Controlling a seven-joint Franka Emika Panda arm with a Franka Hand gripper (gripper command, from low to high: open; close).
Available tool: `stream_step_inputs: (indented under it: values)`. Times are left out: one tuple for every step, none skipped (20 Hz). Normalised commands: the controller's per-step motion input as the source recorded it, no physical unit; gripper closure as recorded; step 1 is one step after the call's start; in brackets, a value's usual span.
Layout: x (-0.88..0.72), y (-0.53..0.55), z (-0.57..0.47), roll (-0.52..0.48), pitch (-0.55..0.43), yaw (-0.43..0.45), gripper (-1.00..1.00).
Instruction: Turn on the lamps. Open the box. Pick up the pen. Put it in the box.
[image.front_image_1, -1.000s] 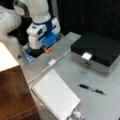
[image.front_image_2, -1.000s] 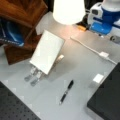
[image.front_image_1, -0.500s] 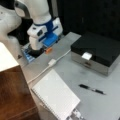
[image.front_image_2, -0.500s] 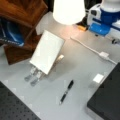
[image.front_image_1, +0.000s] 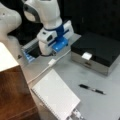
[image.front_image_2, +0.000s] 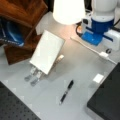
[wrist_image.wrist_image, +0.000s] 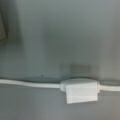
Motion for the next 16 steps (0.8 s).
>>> stream_step_inputs:
  values:
    - [0.55, -0.12, 0.33, 0.237, 0.396, 0.055, -1.0]
    - [0.49, -0.12, 0.31, 0.255, 0.384, 0.074, -1.0]
    - [0.45, -0.12, 0.27, 0.29, 0.357, 0.093, -1.0]
    - [0.42, -0.11, 0.23, 0.309, 0.332, 0.112, -1.0]
    - [0.4, -0.09, 0.19, 0.309, 0.309, 0.107, -1.0]
    - [0.36, -0.07, 0.14, 0.295, 0.287, 0.096, -1.0]
    - [0.36, -0.05, 0.11, 0.29, 0.258, 0.087, -1.0]
    - [0.35, -0.04, 0.08, 0.307, 0.257, 0.085, -1.0]
    - [0.33, -0.03, 0.05, 0.293, 0.248, 0.079, -1.0]
    - [0.3, -0.02, 0.04, 0.328, 0.173, 0.063, -1.0]
    - [0.3, -0.01, 0.04, 0.331, 0.153, 0.056, -1.0]
    - [0.28, -0.01, 0.04, 0.313, 0.142, 0.051, -1.0]
    - [0.26, 0.0, 0.03, 0.372, 0.085, 0.032, -1.0]
    - [0.26, 0.01, 0.01, 0.411, 0.031, 0.03, -1.0]
    - [0.24, 0.0, 0.0, 0.428, -0.029, 0.059, -1.0]
    - [0.25, 0.01, -0.01, 0.408, -0.051, 0.09, -1.0]
